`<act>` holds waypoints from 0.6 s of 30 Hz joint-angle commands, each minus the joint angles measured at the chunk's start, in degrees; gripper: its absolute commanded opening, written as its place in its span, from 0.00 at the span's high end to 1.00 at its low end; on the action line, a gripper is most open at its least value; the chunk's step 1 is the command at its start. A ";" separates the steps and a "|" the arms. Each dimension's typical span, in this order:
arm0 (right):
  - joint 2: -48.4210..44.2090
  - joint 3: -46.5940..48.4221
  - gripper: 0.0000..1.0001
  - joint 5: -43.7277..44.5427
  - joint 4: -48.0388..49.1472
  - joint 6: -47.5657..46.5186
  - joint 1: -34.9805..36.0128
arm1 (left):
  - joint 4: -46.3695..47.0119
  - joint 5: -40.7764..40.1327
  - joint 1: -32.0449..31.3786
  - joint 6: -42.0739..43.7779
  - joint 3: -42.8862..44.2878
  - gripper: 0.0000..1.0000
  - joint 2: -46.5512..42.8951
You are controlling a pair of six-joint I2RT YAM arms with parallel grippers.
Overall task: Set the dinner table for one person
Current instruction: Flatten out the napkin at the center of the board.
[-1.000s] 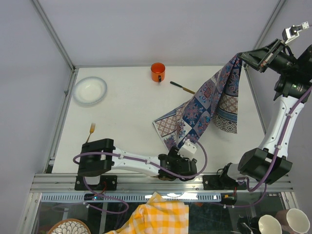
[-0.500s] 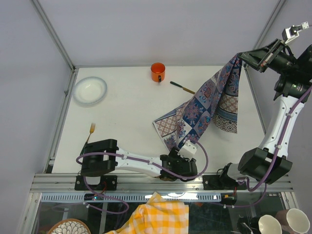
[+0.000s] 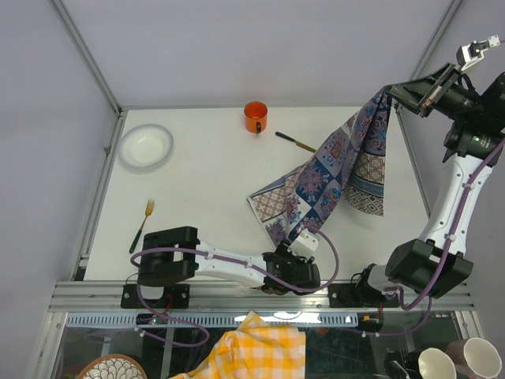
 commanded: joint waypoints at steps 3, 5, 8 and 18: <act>-0.37 3.30 1.00 0.34 1.27 0.53 0.51 | 0.88 -2.75 -0.75 -0.05 1.53 0.57 0.26; -0.30 3.30 1.00 0.27 1.34 0.46 0.51 | 0.77 -2.86 -0.75 0.11 1.72 0.72 0.19; -0.28 3.21 1.00 0.28 1.18 0.41 0.59 | -1.34 -2.91 -0.79 -0.60 3.52 1.00 -0.02; -0.26 2.76 1.00 0.61 -0.51 -1.35 0.62 | -54.56 -15.81 -0.70 -34.01 25.99 1.00 -13.73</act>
